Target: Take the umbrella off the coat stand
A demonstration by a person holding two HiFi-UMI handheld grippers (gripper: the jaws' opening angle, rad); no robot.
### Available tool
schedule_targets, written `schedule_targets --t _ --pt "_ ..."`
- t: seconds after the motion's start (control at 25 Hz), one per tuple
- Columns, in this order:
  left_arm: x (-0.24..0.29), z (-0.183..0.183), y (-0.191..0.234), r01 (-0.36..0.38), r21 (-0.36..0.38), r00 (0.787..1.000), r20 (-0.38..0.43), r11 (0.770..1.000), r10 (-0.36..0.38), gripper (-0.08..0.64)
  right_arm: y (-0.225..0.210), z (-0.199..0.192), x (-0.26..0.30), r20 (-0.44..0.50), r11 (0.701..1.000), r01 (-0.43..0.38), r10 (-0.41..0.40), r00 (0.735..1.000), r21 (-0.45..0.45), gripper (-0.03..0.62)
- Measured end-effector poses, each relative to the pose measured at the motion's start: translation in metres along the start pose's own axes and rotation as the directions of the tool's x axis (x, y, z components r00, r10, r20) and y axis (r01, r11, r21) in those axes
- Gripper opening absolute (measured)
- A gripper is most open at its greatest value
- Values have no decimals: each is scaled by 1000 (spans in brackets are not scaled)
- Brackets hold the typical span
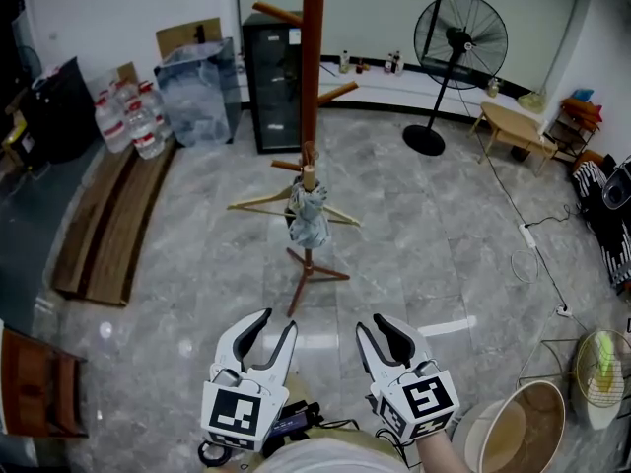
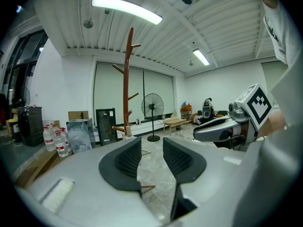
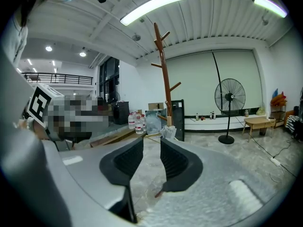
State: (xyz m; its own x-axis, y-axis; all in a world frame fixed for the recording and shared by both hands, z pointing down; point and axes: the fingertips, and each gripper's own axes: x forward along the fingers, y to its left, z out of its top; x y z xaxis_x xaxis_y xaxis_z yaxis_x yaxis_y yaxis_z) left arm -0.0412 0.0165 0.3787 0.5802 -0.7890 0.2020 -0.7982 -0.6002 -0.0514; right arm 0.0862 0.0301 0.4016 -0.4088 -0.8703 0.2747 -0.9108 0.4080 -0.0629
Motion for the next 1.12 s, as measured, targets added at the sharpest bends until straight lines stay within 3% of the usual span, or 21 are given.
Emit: schedule_targets --t 0.72,1.12 --pt "106 32 95 138 50 990 -6 989 -138 156 -30 50 117 -10 994 106 -105 994 39 112" --pt "147 28 132 222 64 975 -26 973 -221 167 -40 64 172 -18 985 166 -165 986 51 112"
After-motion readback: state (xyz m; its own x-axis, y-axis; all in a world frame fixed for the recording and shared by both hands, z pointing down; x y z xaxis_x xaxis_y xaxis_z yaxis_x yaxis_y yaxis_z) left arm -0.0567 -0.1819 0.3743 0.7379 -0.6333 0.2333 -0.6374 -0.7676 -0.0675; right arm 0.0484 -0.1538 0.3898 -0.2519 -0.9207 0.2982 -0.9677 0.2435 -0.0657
